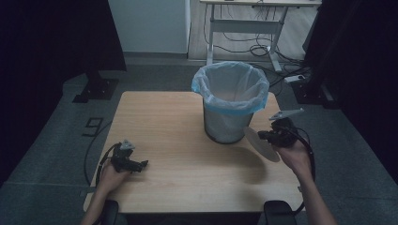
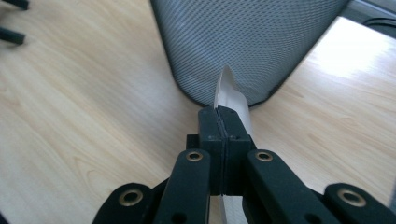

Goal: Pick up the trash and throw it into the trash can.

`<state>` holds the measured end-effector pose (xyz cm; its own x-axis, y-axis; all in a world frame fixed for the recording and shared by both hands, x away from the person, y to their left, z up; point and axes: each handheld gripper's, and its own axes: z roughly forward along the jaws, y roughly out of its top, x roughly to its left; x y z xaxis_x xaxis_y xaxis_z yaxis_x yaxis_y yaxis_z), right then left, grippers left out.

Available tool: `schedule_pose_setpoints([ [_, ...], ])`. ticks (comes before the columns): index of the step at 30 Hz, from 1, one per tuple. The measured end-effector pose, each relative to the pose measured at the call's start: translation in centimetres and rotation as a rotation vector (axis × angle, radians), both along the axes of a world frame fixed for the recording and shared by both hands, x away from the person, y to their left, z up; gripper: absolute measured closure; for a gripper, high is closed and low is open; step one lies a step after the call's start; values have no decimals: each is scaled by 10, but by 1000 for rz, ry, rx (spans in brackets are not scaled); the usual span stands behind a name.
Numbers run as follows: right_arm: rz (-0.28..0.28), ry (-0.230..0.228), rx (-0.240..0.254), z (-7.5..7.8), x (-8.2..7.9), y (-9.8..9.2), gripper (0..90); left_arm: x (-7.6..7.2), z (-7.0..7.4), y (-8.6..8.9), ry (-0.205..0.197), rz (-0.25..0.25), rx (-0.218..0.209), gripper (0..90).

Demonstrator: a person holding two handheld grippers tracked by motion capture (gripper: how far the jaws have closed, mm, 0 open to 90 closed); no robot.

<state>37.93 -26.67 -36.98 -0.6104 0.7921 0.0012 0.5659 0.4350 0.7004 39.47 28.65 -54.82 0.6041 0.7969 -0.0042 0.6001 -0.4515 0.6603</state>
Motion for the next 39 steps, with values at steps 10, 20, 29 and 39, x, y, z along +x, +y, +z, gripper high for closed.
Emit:
schedule_pose_setpoints([
  [10,-77,-18,-13,18,9,-17,896,0,0,0,0,0,0,0],
  [20,-137,-23,-17,41,19,-29,896,0,0,0,0,0,0,0],
  [29,-171,-39,-25,67,29,-33,895,0,0,0,0,0,0,0],
  [39,-191,-56,-32,95,38,-32,895,0,0,0,0,0,-1,0],
])
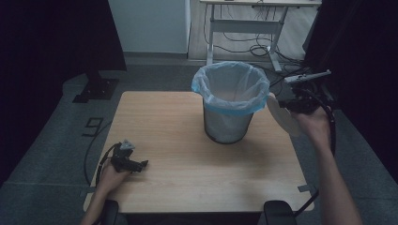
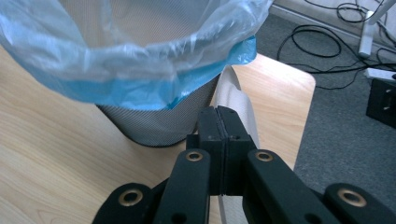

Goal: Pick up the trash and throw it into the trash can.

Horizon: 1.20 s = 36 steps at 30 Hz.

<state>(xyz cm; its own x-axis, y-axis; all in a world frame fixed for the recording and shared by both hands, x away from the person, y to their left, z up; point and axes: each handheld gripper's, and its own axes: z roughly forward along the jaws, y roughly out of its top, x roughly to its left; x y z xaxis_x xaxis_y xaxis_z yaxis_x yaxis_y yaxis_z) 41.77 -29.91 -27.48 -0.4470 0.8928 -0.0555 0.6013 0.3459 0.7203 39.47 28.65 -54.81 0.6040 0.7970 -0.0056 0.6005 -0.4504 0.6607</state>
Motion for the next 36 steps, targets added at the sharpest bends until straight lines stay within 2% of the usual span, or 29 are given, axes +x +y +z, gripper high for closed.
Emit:
schedule_pose_setpoints([
  [10,-30,-13,-5,26,5,-4,895,0,0,0,0,0,1,0],
  [15,-51,-17,-14,34,6,-9,895,0,0,0,-1,0,1,0],
  [23,-61,-30,-1,47,6,-12,895,0,0,0,-1,0,3,0],
  [33,-30,-62,-20,76,12,11,895,0,0,0,-2,-1,3,0],
  [36,-10,-77,-37,88,16,28,895,0,0,0,-1,-2,2,0],
])
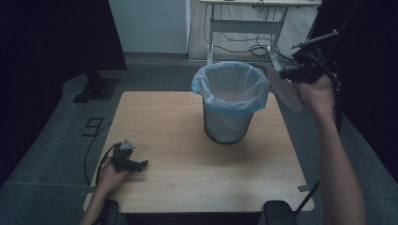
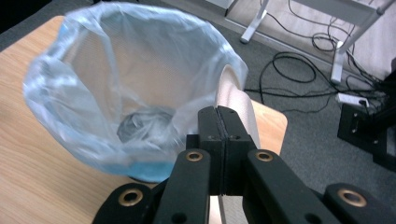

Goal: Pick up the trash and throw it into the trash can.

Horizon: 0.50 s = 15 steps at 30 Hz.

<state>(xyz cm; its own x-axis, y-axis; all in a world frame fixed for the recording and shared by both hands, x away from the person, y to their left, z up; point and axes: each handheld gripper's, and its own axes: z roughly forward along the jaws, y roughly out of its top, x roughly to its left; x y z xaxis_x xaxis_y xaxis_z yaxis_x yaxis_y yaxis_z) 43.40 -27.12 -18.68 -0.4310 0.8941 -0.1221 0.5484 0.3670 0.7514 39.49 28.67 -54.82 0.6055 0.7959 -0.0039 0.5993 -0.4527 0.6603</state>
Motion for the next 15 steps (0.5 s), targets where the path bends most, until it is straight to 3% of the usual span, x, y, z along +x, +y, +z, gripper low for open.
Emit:
schedule_pose_setpoints([
  [6,25,-14,-23,12,6,22,895,0,0,0,0,1,0,0],
  [8,48,-26,-32,18,10,38,895,0,0,0,0,1,0,0],
  [13,74,-34,-46,22,15,57,895,0,0,0,0,1,0,0],
  [15,98,-35,-49,21,20,73,894,0,0,0,0,1,0,0],
])
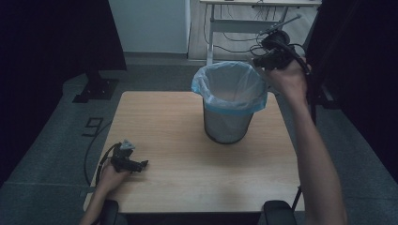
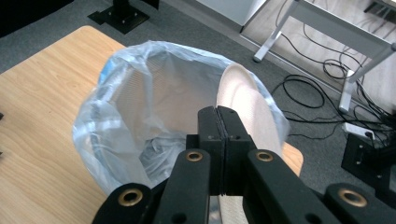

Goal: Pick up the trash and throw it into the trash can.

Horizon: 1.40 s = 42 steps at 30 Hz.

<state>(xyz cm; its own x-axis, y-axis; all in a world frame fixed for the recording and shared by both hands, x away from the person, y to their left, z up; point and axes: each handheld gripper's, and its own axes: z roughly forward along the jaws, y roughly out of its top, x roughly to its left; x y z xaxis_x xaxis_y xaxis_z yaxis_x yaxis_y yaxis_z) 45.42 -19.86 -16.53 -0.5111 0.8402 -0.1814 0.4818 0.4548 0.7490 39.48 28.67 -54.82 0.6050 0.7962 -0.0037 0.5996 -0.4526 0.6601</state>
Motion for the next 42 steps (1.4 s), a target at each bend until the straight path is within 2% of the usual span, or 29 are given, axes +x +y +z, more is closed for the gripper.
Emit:
schedule_pose_setpoints([
  [5,30,7,-18,-8,8,21,891,0,0,0,0,0,0,0],
  [12,60,14,-34,-17,15,39,886,0,0,0,0,0,0,0],
  [19,93,30,-64,-33,24,64,882,0,0,0,0,0,0,0],
  [28,112,53,-77,-56,34,76,883,0,0,0,0,0,0,0],
  [29,110,63,-74,-62,37,76,836,0,0,0,0,0,-1,0],
  [31,110,68,-70,-64,38,75,818,0,0,0,1,-1,0,0],
  [33,111,93,-43,-74,43,71,739,0,0,0,0,0,0,0],
  [34,111,93,-43,-74,43,71,739,0,0,0,0,0,0,0],
  [35,103,105,-30,-79,45,68,669,0,0,0,0,0,0,0],
  [40,96,112,20,-87,47,58,512,0,0,0,0,1,0,0],
  [41,96,112,20,-87,47,58,512,0,0,0,0,1,0,0],
  [42,102,110,43,-88,46,54,436,0,0,0,0,0,0,0],
])
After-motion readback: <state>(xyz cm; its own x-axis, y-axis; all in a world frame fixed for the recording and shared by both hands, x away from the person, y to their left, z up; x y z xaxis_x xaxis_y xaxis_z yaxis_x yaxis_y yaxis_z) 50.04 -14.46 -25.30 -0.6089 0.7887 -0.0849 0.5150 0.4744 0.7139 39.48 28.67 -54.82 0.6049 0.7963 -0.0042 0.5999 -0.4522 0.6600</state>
